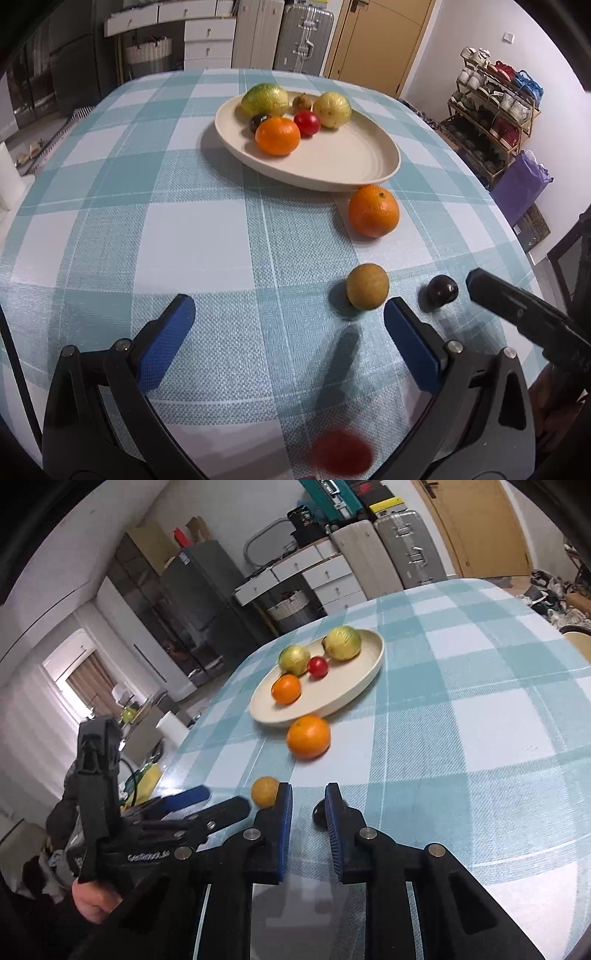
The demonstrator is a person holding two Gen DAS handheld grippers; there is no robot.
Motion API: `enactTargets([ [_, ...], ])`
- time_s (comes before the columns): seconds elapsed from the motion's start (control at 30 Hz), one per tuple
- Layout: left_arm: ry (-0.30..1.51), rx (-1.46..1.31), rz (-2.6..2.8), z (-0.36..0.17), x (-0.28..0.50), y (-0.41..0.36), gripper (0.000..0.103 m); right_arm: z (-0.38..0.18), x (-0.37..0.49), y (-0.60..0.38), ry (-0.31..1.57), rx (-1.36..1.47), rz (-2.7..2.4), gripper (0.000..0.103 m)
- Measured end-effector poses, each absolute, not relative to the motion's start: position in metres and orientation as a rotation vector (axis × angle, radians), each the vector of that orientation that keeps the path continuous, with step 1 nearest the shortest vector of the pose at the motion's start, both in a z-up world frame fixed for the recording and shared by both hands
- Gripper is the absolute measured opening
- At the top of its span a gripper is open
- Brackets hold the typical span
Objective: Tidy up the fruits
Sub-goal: 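Lower the right tool and grasp the second red tomato, then lift the held tomato with the right tool above the table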
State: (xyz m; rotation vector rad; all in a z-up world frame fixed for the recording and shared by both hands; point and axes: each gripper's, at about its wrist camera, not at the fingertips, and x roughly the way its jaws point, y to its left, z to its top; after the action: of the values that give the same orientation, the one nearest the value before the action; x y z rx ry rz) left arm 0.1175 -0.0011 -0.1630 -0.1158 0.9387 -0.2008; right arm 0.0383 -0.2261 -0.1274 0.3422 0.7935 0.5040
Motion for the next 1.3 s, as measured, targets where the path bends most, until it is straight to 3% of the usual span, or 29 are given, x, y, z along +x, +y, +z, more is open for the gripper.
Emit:
enactTargets([
  [0.33,0.913,-0.173,-0.196,-0.162,0.115,0.009,0.102,-0.130,0.026,-0.210,0.801,0.298,0.575,0.021],
  [0.53,0.896,-0.203,-0.180,-0.158,0.114,0.022,0.102,-0.129,0.016,-0.204,0.798,0.290,0.610,0.027],
  [0.7,0.847,-0.248,-0.141,-0.147,0.110,0.046,0.102,-0.131,0.001,-0.184,0.812,0.271,0.745,0.050],
  [0.87,0.821,-0.295,-0.096,-0.136,0.104,0.075,0.102,-0.137,-0.005,-0.146,0.851,0.212,0.839,0.053],
  [1.17,0.799,-0.331,-0.064,-0.130,0.091,0.109,0.102,-0.150,0.001,-0.106,0.907,0.105,0.819,0.053],
  [1.27,0.803,-0.340,-0.062,-0.131,0.091,0.111,0.102,-0.152,0.001,-0.100,0.909,0.083,0.817,0.031],
  [1.3,0.807,-0.341,-0.063,-0.132,0.091,0.111,0.102,-0.152,0.001,-0.099,0.908,0.075,0.817,0.031],
])
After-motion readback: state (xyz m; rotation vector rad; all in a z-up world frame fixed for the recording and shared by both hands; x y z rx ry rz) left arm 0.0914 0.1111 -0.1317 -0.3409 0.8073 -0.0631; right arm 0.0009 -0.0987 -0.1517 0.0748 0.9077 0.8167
